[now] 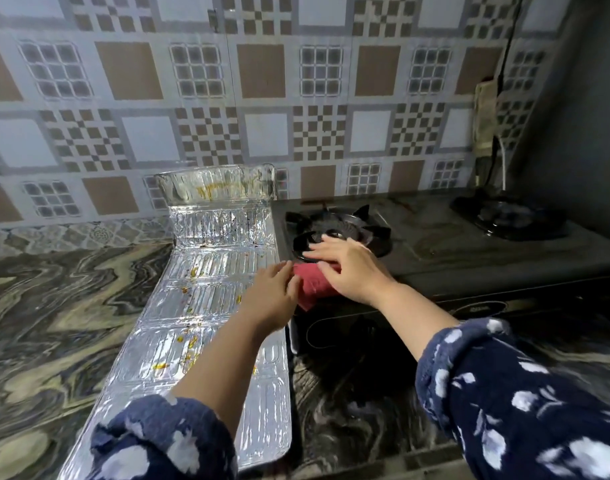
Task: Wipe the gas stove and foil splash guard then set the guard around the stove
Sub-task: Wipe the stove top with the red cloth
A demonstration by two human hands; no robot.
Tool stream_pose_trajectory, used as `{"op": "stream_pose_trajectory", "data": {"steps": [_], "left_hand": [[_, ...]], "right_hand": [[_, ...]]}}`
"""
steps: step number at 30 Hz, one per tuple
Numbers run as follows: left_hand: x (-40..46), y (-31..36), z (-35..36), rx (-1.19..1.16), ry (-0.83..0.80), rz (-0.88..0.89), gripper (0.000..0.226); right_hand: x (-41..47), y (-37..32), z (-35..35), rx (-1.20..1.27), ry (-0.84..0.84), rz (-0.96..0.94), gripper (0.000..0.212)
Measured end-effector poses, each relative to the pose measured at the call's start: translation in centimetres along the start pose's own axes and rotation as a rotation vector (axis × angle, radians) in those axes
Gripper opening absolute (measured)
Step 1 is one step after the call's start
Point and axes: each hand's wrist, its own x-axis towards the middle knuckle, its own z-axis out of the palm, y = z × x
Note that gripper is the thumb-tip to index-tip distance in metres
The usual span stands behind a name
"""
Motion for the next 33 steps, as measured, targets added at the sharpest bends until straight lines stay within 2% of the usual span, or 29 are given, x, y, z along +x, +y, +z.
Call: {"op": "stream_pose_trajectory", "data": {"steps": [3, 7, 10, 12, 19, 22, 24, 27, 29, 33], "left_hand": [[-0.4, -2.3, 0.6, 0.141, -0.049, 0.080, 0.061], [-0.4, -3.2, 1.4, 0.239, -0.049, 0.123, 0.054], [-0.5, -3.2, 2.1, 0.260, -0.004, 0.125, 0.066], [-0.6, -3.2, 2.5, 0.268, 0.034, 0.124, 0.075], [-0.2, -1.7, 3.5, 0.320, 0.076, 0.059, 0.067], [-0.3, -0.7, 3.3, 0.327, 0.126, 0.026, 0.058], [0.1, 0.3, 2.9, 0.338, 0.143, 0.061, 0.051], [0.9, 2.3, 2.8, 0.346, 0.101, 0.182, 0.045], [1.5, 3.6, 3.0, 0.306, 0.101, 0.189, 0.040], [2.6, 5.0, 3.9, 0.268, 0.085, 0.128, 0.038]], "right_hand": [[-0.7, -0.1, 2.4, -0.015, -0.138, -0.028, 0.036], [-1.6, 0.0, 4.0, -0.153, -0.088, 0.034, 0.052], [-1.5, -0.1, 4.3, -0.201, -0.052, 0.054, 0.070], [-1.5, 0.2, 4.5, -0.198, -0.029, 0.080, 0.072], [-2.4, 3.1, 3.3, -0.225, -0.020, 0.118, 0.062], [-3.3, 5.7, 1.7, -0.230, -0.013, 0.156, 0.046], [-3.6, 6.8, 0.8, -0.183, -0.005, 0.201, 0.040], [-2.6, 6.1, 1.0, -0.101, 0.079, 0.302, 0.049], [-2.0, 5.0, 1.9, -0.092, 0.138, 0.369, 0.047], [-3.1, 5.6, 2.6, -0.147, 0.096, 0.223, 0.039]]}}
